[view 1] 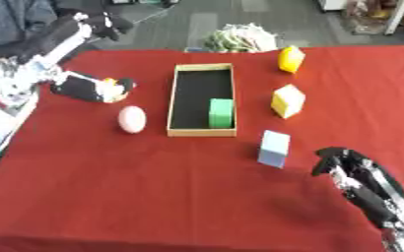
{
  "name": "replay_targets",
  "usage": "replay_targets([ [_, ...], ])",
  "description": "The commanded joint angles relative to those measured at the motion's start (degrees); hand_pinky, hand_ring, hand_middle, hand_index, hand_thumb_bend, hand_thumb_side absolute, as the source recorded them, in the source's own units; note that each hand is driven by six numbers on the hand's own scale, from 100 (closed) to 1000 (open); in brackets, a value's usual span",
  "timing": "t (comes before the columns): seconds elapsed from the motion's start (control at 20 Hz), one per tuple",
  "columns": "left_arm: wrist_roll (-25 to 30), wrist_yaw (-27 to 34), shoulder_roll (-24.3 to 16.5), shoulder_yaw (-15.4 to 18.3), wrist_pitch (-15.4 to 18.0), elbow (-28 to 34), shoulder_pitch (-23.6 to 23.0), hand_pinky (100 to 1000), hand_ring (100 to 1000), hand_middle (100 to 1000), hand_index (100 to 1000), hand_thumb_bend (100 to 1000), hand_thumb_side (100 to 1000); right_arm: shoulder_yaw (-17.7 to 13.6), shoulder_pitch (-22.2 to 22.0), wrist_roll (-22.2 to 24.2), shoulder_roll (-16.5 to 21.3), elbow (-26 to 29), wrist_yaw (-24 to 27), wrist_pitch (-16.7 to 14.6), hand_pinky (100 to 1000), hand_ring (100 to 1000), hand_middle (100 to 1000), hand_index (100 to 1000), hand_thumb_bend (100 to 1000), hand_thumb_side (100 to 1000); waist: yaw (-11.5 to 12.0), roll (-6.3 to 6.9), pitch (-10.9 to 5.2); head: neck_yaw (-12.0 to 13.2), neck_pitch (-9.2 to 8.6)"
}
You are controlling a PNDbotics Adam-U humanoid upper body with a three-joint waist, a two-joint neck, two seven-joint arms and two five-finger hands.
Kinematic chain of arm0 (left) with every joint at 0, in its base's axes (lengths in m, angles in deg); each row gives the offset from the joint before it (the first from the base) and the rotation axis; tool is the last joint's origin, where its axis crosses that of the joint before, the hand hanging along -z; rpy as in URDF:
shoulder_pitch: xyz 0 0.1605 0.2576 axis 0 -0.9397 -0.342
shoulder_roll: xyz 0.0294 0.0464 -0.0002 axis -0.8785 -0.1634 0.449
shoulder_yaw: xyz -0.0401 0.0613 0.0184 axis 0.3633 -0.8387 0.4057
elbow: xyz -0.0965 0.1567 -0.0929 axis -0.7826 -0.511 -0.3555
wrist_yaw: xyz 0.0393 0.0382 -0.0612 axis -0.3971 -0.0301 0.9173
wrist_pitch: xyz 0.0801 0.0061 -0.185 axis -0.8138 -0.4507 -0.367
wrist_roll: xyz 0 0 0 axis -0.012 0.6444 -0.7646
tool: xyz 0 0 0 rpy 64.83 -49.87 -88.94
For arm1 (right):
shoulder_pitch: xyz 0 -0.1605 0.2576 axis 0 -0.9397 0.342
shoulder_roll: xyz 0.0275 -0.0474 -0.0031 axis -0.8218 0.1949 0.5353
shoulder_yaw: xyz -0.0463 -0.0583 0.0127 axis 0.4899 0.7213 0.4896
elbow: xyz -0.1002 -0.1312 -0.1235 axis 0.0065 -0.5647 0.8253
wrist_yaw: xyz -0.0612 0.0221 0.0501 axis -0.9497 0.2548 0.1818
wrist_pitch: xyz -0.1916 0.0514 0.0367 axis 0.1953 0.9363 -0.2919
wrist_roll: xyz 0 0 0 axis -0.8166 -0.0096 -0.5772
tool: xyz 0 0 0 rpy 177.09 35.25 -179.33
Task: Pick up objects on the table and place them in the box.
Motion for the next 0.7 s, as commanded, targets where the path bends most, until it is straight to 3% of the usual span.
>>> replay_targets([
  [0.05, 6.7, -4.77, -1.56, -3.27, 1.94, -9.25, 5.28, 829, 760, 768, 898, 581, 146, -0.1, 0.21, 0.37, 0.79, 0.86, 0.1, -0.09, 730, 577, 526, 717, 100, 429, -0.33, 0.79, -1.6, 0.11, 0.24],
  [0.35, 13.89, -15.42, 4.84, -4.62, 7.91, -26.63, 12.74, 840, 752, 770, 896, 671, 182, -0.1, 0.12, 0.51, 0.65, 0.78, 0.2, -0.14, 731, 576, 526, 717, 100, 421, -1.11, 0.59, -2.0, -0.55, 0.24],
  [0.7, 13.96, -20.54, 8.5, -3.13, 11.13, -34.74, 15.26, 838, 749, 767, 892, 677, 199, -0.07, 0.05, 0.67, 0.51, 0.69, 0.33, -0.21, 731, 577, 526, 717, 100, 419, -1.34, 0.34, -2.3, -1.12, 0.24],
])
